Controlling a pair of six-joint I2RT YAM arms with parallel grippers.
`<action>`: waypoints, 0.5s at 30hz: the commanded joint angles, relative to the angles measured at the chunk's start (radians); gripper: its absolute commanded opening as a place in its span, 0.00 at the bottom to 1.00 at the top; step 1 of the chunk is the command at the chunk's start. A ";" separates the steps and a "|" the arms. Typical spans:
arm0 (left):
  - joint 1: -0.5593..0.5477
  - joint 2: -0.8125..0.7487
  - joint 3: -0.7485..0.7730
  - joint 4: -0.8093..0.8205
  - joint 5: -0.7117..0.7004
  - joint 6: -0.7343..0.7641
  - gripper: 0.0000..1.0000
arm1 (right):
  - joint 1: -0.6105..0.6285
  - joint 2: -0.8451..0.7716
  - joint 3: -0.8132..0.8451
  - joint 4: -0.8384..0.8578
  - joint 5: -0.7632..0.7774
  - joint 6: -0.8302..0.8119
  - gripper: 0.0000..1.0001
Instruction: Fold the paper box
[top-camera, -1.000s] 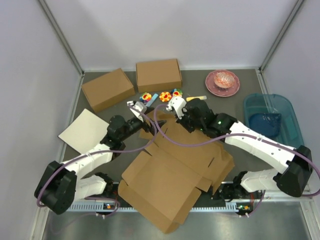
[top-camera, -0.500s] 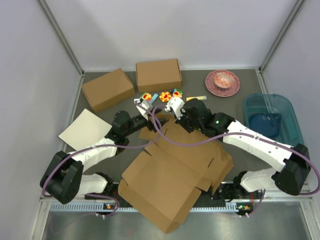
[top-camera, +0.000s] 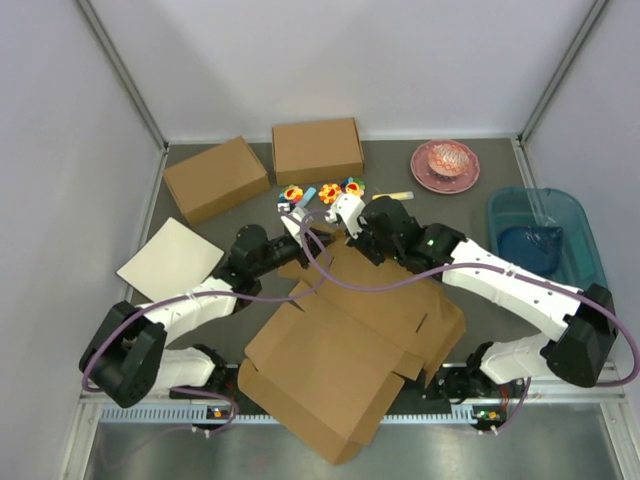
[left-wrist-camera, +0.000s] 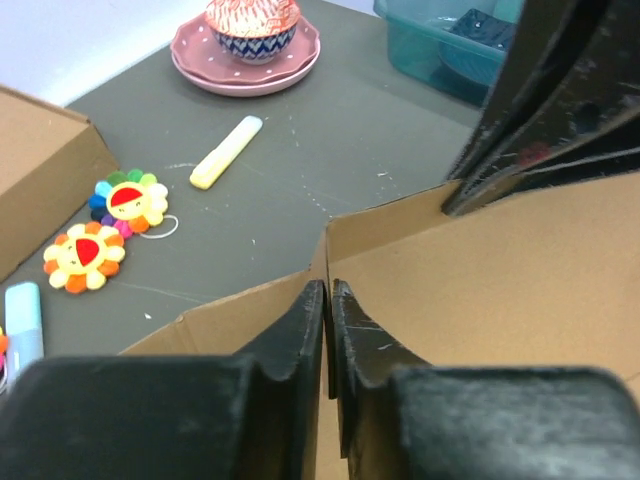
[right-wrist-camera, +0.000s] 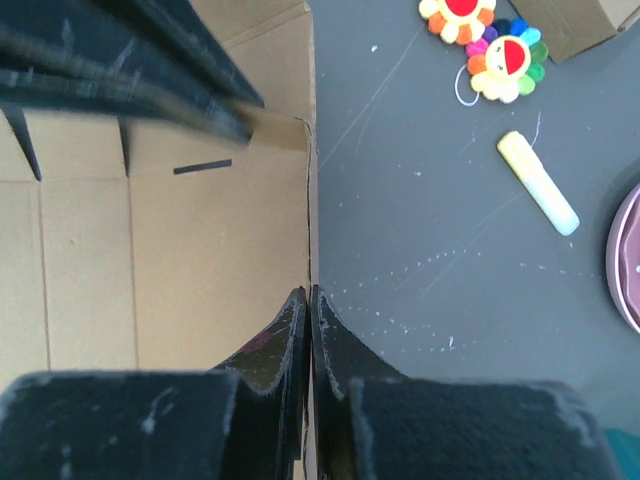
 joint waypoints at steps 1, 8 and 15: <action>-0.019 -0.002 0.017 -0.027 -0.053 0.013 0.05 | 0.021 0.008 0.060 0.023 0.014 0.007 0.00; -0.065 -0.015 -0.026 0.011 -0.170 0.013 0.00 | 0.029 -0.006 0.059 0.033 0.057 0.039 0.17; -0.068 -0.032 -0.027 0.014 -0.186 0.014 0.00 | 0.027 -0.008 0.054 0.053 0.081 0.039 0.35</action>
